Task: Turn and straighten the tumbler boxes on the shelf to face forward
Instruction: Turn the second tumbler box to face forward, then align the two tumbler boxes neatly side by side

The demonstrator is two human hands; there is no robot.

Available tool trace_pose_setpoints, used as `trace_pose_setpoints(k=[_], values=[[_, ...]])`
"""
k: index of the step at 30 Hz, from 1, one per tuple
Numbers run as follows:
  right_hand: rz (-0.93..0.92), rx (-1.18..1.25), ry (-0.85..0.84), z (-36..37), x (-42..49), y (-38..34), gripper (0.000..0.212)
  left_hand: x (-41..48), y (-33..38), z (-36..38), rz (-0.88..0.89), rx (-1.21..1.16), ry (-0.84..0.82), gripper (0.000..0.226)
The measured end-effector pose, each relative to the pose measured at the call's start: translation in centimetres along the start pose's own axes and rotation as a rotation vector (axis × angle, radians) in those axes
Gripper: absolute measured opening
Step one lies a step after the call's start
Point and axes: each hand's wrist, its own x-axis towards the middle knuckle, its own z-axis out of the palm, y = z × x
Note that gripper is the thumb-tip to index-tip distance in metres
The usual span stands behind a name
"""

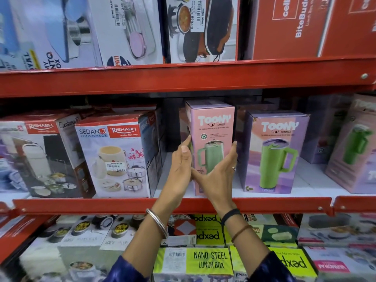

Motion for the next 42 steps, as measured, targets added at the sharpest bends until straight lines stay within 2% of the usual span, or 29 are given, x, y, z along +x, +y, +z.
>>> trace_pose_setpoints(k=[3,6,8,12,14,17,19,21,24,30,34,42], values=[[-0.012,0.019,0.040,-0.4,0.7,0.4,0.127,0.2,0.2,-0.2,-0.002,-0.002,0.027,0.070],[-0.019,0.090,0.021,-1.1,1.2,0.7,0.122,1.4,0.5,-0.5,0.024,0.057,0.161,0.070],[-0.021,0.138,-0.036,-1.5,1.2,0.6,0.123,2.5,0.6,-1.0,0.001,0.027,0.231,0.073],[-0.043,0.153,-0.206,-2.5,2.0,0.8,0.125,3.6,0.2,-2.2,-0.099,-0.132,0.204,0.088],[-0.068,0.148,-0.278,-2.8,2.7,1.1,0.124,3.5,0.3,-2.4,-0.122,-0.143,0.205,0.081],[-0.100,0.136,-0.339,-3.1,3.3,1.6,0.104,3.1,-0.1,-2.5,-0.119,-0.145,0.202,0.071],[-0.151,0.094,-0.369,-3.1,3.4,2.2,0.087,2.8,-0.6,-2.7,-0.108,-0.144,0.226,0.074],[-0.144,0.092,-0.363,-3.0,3.5,3.0,0.074,2.4,-1.1,-2.8,-0.096,-0.133,0.211,0.075],[-0.070,0.110,-0.329,-2.8,3.5,4.6,0.066,1.9,-1.9,-2.5,-0.071,-0.128,0.165,0.063],[0.005,0.088,-0.282,-2.2,3.4,6.5,0.057,1.2,-2.7,-1.8,-0.090,-0.123,0.108,0.064],[0.043,0.088,-0.249,-2.0,2.8,7.2,0.041,1.1,-3.8,-1.9,-0.088,-0.089,0.097,0.064],[0.043,0.125,-0.222,-2.1,2.1,7.4,0.052,0.6,-4.6,-1.7,-0.048,0.011,0.094,0.064]])
